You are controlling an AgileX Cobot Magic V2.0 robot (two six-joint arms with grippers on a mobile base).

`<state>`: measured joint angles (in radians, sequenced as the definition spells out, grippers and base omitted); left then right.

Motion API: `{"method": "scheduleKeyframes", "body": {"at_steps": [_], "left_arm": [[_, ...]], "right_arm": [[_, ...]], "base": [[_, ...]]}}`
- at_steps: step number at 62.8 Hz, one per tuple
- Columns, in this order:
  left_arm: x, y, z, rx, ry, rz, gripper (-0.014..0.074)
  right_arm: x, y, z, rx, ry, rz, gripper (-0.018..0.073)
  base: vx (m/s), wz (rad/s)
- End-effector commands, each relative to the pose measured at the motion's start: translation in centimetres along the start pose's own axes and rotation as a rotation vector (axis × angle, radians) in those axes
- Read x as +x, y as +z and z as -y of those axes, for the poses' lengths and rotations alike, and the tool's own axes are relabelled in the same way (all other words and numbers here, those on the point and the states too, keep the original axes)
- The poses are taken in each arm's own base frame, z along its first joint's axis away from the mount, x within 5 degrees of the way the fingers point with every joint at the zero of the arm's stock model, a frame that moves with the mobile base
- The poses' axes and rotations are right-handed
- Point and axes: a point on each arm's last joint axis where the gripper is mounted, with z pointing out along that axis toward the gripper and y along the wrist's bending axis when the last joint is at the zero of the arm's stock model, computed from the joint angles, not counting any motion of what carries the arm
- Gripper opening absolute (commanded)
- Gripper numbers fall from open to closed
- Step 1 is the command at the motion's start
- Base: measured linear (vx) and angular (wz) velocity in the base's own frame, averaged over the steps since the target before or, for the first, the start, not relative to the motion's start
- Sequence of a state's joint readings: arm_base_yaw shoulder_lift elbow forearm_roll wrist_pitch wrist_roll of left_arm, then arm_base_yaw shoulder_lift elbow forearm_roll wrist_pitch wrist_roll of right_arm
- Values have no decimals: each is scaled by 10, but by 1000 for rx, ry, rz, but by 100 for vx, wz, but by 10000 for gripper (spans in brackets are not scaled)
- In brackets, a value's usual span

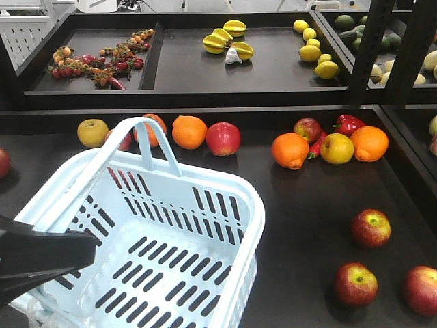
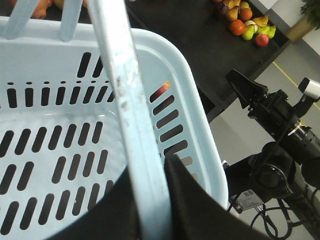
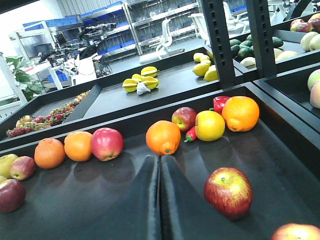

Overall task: Pick three apples into basket with both arms
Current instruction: 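Hold the basket still in the left gripper at the table edge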

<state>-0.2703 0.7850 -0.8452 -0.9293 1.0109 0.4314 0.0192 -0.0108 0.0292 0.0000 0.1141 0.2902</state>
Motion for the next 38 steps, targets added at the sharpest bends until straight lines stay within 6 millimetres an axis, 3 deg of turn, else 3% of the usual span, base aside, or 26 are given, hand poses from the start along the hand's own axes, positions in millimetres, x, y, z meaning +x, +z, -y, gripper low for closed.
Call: {"method": "scheduleKeyframes", "body": {"at_steps": [1, 38], "left_arm": [[-12, -7, 11, 45, -9, 97, -7], [-12, -7, 11, 46, -10, 98, -7]], "right_arm": [[-3, 0, 0, -11, -11, 68, -4], [-3, 0, 0, -11, -11, 68, -4]], "base": [[0, 0], [0, 0]]}}
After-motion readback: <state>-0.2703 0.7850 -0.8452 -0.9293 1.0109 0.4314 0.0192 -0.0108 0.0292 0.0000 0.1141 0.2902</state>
